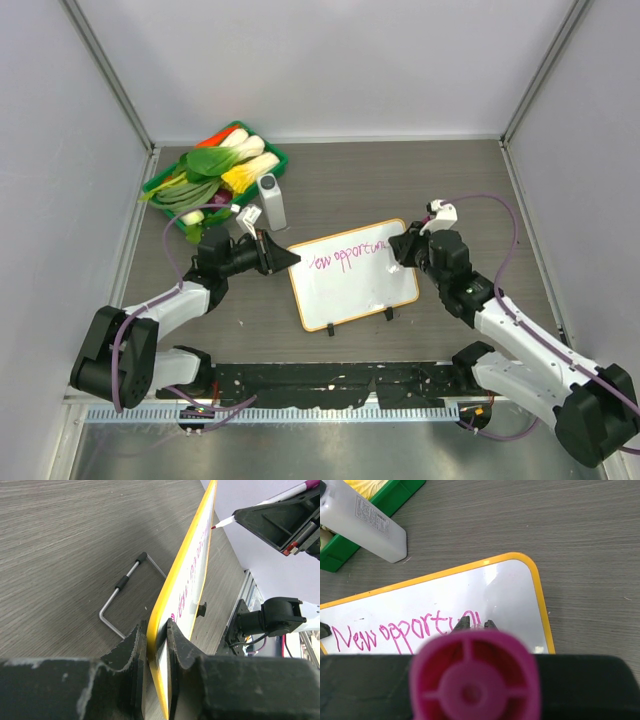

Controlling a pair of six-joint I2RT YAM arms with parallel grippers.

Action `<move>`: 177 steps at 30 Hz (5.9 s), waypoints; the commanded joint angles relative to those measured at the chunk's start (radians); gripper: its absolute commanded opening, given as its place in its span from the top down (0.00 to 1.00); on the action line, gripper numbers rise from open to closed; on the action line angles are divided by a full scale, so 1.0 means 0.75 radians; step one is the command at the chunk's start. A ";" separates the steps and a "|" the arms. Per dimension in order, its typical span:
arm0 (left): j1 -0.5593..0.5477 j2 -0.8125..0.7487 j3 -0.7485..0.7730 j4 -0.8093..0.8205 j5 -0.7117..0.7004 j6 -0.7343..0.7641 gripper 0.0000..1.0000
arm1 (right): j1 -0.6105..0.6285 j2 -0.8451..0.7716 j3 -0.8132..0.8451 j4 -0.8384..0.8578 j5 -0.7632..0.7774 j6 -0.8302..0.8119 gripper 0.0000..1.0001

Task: Write a sentence on the whiteboard

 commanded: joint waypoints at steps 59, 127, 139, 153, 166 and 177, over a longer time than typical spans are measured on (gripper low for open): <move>-0.011 0.000 0.005 -0.072 -0.081 0.111 1.00 | -0.005 0.086 0.074 0.082 0.069 -0.008 0.99; -0.011 -0.004 0.005 -0.072 -0.079 0.113 1.00 | -0.005 0.078 0.150 0.088 0.132 0.019 0.99; -0.011 0.002 0.007 -0.072 -0.077 0.113 1.00 | -0.007 0.119 0.088 0.076 0.161 0.021 0.99; -0.013 0.004 0.007 -0.068 -0.074 0.109 1.00 | -0.003 0.072 0.015 -0.002 0.099 0.015 0.99; -0.011 0.004 0.007 -0.068 -0.074 0.109 1.00 | -0.005 0.019 -0.002 -0.039 0.108 0.009 0.99; -0.011 -0.006 0.005 -0.072 -0.077 0.109 1.00 | -0.005 0.047 0.066 -0.020 0.155 -0.006 0.99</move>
